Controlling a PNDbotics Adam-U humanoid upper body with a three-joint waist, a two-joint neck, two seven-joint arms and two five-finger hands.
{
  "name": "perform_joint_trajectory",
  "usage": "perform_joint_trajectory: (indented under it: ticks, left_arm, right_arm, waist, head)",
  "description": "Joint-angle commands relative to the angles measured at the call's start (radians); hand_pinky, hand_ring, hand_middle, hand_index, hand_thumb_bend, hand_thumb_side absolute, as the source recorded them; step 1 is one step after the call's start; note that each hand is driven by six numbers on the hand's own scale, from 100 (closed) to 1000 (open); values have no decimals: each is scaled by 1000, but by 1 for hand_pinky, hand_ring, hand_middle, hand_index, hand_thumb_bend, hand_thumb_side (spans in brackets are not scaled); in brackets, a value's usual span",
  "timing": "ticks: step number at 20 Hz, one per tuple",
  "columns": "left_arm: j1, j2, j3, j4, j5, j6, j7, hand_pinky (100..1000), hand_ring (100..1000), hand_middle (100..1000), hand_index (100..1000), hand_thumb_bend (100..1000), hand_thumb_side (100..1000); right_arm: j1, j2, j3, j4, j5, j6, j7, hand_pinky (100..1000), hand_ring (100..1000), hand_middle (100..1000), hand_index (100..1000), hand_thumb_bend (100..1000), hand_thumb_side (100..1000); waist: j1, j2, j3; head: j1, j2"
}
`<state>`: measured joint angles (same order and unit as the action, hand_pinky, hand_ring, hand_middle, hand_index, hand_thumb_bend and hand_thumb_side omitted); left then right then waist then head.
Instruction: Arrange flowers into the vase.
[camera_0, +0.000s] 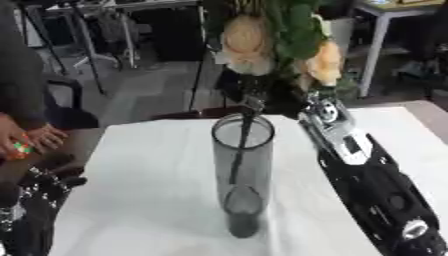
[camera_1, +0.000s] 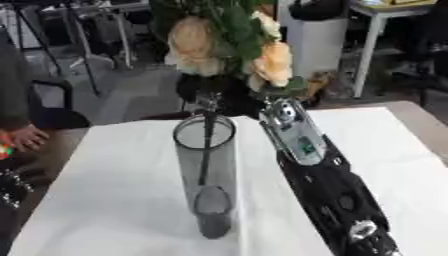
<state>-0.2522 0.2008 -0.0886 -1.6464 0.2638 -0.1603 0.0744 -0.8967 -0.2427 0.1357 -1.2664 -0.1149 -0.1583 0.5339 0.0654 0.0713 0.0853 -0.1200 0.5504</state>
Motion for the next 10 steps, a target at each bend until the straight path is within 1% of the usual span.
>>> perform_joint_trajectory:
  ticks: [1, 2, 3, 4, 10]
  left_arm:
    - [-12, 8, 8, -9, 1, -3, 0, 695, 692, 719, 789, 998, 872]
    - [-12, 8, 7, -8, 1, -3, -1, 695, 692, 719, 789, 998, 871]
    - [-12, 8, 7, -8, 1, -3, -1, 695, 692, 719, 789, 989, 875]
    - [-11, 9, 8, -7, 1, -3, 0, 695, 692, 719, 789, 997, 872]
    - [-10, 9, 8, -6, 0, -3, 0, 695, 692, 719, 789, 998, 872]
  right_arm:
    - [-26, -21, -5, -14, 2, 2, 25, 749, 740, 623, 509, 398, 428]
    - [-28, -22, -4, -17, 1, 5, 36, 751, 740, 623, 509, 397, 428]
    - [-29, -24, -5, -20, -1, 8, 46, 753, 741, 622, 510, 418, 450]
    - [-30, -26, -4, -22, -2, 10, 56, 754, 742, 622, 511, 394, 428]
    - [-43, -41, -6, -36, -14, 21, 100, 757, 744, 622, 511, 393, 426]
  waist:
    - [-12, 2, -1]
    - [-13, 2, -1]
    - [-13, 2, -1]
    - [-13, 2, -2]
    - [-15, 1, -3]
  head:
    - [-1, 0]
    - [0, 0]
    - [0, 0]
    - [0, 0]
    - [2, 1]
